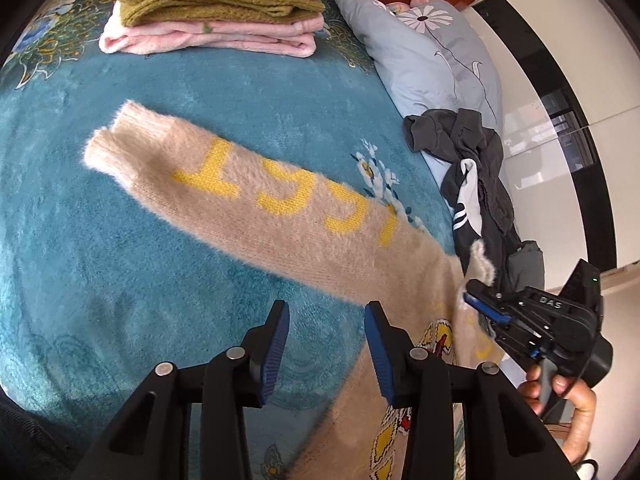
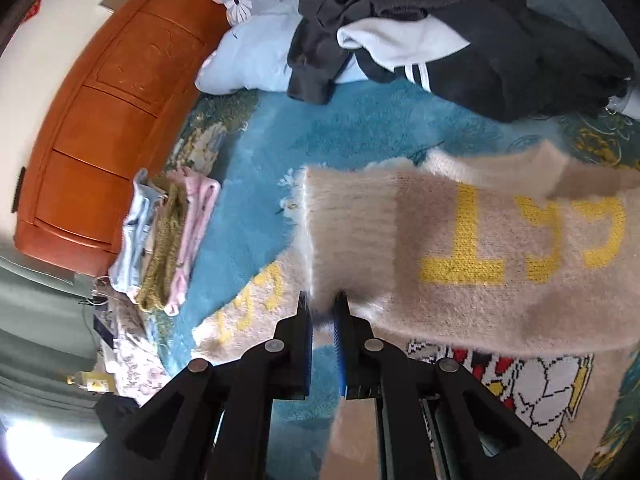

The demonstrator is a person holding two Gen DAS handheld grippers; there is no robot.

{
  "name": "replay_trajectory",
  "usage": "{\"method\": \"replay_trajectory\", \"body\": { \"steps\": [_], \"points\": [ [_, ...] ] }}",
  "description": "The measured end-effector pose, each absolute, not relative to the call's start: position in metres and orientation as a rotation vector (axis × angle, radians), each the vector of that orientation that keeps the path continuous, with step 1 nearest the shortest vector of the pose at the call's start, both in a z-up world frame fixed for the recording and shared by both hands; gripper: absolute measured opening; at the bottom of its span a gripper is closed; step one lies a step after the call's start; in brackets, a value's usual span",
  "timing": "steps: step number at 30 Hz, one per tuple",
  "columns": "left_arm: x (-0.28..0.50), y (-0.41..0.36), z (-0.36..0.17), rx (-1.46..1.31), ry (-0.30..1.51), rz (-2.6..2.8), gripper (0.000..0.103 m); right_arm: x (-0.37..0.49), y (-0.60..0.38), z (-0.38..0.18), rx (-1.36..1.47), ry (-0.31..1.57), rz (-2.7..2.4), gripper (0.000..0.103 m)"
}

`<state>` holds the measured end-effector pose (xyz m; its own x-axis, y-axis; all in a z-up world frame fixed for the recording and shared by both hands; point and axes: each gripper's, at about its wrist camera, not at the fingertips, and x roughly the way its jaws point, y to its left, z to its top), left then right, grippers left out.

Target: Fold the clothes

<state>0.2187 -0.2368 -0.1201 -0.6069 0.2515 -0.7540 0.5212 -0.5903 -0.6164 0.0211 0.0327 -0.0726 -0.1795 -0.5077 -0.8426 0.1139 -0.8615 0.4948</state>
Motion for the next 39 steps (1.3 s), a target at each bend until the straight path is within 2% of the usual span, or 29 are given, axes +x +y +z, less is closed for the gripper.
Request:
{"method": "replay_trajectory", "body": {
  "steps": [5, 8, 11, 16, 20, 28, 31, 33, 34, 35, 39],
  "points": [
    [0.221, -0.25, -0.132, 1.277, 1.388, -2.25, 0.044, 0.013, 0.014, -0.114, 1.79, -0.363, -2.054, 0.01],
    [0.222, -0.256, -0.139, 1.27, 1.418, -2.208, 0.047, 0.01, 0.007, -0.136, 1.831, -0.347, -1.997, 0.015],
    [0.222, -0.262, -0.144, 1.263, 1.424, -2.171, 0.048, 0.012, 0.017, -0.132, 1.779, -0.421, -1.905, 0.043],
    [0.23, -0.285, -0.161, 1.188, 1.508, -2.004, 0.053, 0.023, 0.059, -0.098, 1.649, -0.503, -1.964, 0.047],
    [0.226, -0.302, -0.178, 1.16, 1.589, -1.905, 0.053, 0.034, 0.093, -0.075, 1.56, -0.553, -2.008, 0.054],
    [0.225, -0.339, -0.185, 1.087, 1.537, -1.801, 0.053, 0.067, 0.149, -0.08, 1.621, -0.419, -2.095, 0.055],
    [0.223, -0.349, -0.186, 1.074, 1.499, -1.79, 0.049, 0.07, 0.162, -0.082, 1.634, -0.417, -2.099, 0.055],
    [0.222, -0.355, -0.187, 1.065, 1.473, -1.783, 0.035, 0.07, 0.169, -0.083, 1.641, -0.432, -2.101, 0.055],
    [0.222, -0.359, -0.187, 1.061, 1.46, -1.78, 0.023, 0.069, 0.171, -0.084, 1.651, -0.44, -2.102, 0.055],
    [0.222, -0.359, -0.186, 1.053, 1.453, -1.79, 0.015, 0.068, 0.173, -0.087, 1.663, -0.449, -2.103, 0.055],
    [0.22, -0.352, -0.168, 1.011, 1.358, -1.893, 0.011, 0.064, 0.181, -0.093, 1.694, -0.476, -2.121, 0.055]
  ]
}}
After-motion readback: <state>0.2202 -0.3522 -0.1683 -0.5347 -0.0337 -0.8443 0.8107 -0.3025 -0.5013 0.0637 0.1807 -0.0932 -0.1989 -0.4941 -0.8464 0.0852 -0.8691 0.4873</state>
